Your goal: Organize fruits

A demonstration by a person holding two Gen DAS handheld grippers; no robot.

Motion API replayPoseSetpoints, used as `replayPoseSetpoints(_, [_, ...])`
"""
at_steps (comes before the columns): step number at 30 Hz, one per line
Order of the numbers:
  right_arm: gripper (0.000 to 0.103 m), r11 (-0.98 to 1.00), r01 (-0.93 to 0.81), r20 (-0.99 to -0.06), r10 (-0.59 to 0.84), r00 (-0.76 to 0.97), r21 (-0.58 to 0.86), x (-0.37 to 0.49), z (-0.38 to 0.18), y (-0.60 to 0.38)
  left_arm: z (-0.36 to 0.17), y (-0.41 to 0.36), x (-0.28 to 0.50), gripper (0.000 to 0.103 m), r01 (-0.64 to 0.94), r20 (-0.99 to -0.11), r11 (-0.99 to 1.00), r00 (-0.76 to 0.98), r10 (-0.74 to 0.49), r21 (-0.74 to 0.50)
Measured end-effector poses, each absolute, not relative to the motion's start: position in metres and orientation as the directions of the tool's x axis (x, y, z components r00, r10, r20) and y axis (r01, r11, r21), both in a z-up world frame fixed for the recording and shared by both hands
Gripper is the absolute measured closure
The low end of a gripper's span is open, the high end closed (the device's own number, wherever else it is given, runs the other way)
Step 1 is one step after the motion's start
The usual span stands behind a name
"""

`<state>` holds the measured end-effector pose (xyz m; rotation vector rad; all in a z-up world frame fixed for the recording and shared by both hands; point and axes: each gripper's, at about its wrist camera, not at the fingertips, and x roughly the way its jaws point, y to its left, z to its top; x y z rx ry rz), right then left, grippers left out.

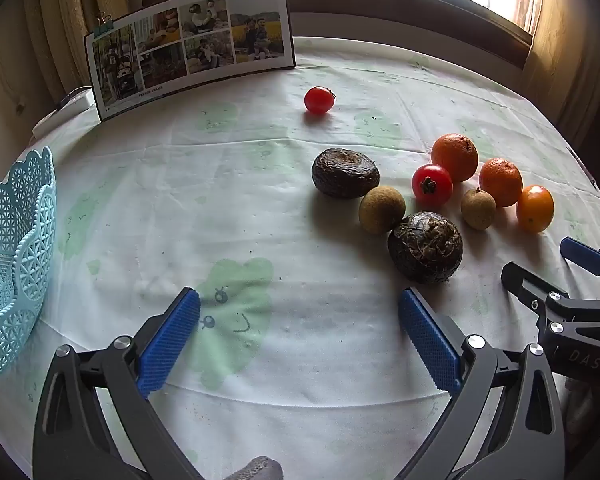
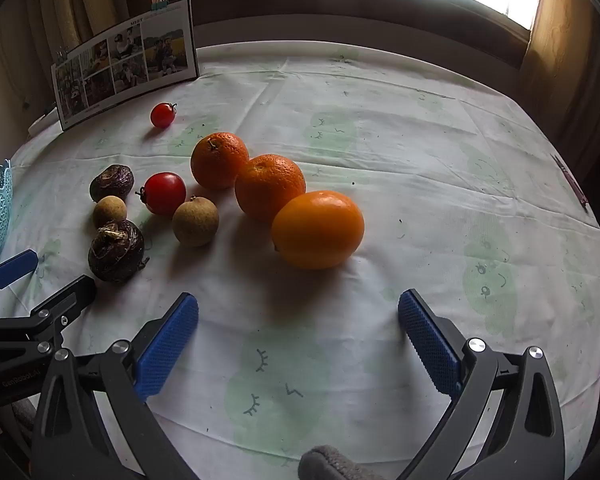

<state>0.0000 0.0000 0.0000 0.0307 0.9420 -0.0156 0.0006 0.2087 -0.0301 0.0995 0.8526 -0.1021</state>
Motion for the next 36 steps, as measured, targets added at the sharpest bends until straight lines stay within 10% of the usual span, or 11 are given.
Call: replayPoseSetpoints(36, [0.005, 1.000, 0.027, -0.809, -0.003, 0.588, 0.016, 0.0000, 0.0000, 0.0001, -0.0341, 0.2065, 0.0008, 0.002, 0.234, -0.774, 0.971, 0.624, -0.107, 0.054])
